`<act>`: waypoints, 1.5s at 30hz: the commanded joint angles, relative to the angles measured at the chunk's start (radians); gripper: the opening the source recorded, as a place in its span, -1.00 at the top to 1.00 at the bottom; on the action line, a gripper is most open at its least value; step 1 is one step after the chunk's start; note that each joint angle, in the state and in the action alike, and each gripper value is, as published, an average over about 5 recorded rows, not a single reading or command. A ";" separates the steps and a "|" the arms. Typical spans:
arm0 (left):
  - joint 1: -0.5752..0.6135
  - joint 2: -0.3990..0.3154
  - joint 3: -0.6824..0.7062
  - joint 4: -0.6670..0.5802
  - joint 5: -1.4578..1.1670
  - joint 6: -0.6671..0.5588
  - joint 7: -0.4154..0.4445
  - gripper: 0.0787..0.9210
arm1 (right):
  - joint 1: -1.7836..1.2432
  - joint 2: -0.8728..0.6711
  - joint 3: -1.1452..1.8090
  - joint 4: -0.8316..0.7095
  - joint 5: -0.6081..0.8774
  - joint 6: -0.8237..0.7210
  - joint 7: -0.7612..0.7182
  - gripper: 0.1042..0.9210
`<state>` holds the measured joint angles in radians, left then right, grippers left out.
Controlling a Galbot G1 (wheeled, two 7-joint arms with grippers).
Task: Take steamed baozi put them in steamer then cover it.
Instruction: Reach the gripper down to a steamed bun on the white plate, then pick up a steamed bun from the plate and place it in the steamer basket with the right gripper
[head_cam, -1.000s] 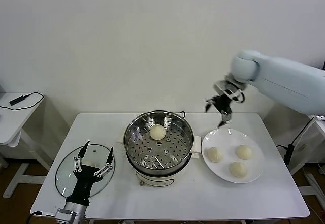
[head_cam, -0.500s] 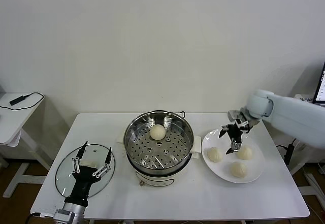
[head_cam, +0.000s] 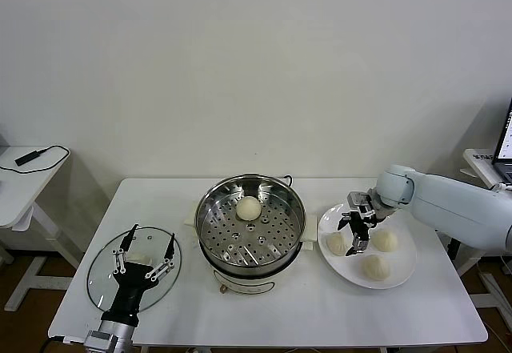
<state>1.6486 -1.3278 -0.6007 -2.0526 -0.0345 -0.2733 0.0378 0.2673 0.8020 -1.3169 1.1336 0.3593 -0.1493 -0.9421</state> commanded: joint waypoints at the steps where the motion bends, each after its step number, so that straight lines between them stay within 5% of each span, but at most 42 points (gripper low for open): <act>1: 0.000 0.000 0.000 0.002 0.000 -0.001 0.000 -0.77 | -0.032 0.018 0.013 -0.017 -0.011 -0.008 0.022 -0.76; 8: 0.000 0.000 -0.001 0.001 0.000 -0.002 0.000 -0.77 | -0.032 0.019 0.016 -0.018 -0.014 -0.006 0.027 -0.69; 17: -0.002 -0.001 0.002 -0.003 0.000 -0.001 -0.001 -0.77 | 0.022 -0.011 0.007 0.018 -0.013 -0.004 0.017 -0.30; 25: -0.006 0.009 0.007 -0.010 0.000 0.000 -0.002 -0.77 | 0.362 -0.024 -0.109 0.104 0.024 0.000 -0.196 -0.25; 34: -0.017 0.023 0.011 0.000 0.004 -0.006 -0.005 -0.77 | 0.726 0.208 -0.242 0.192 0.272 -0.078 -0.253 -0.24; 45: -0.023 0.023 0.011 0.018 0.024 0.003 -0.010 -0.77 | 0.662 0.548 -0.248 0.158 0.437 -0.170 -0.124 -0.24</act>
<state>1.6253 -1.3059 -0.5892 -2.0386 -0.0155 -0.2727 0.0290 0.8579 1.0941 -1.5197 1.2874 0.6469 -0.2570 -1.1133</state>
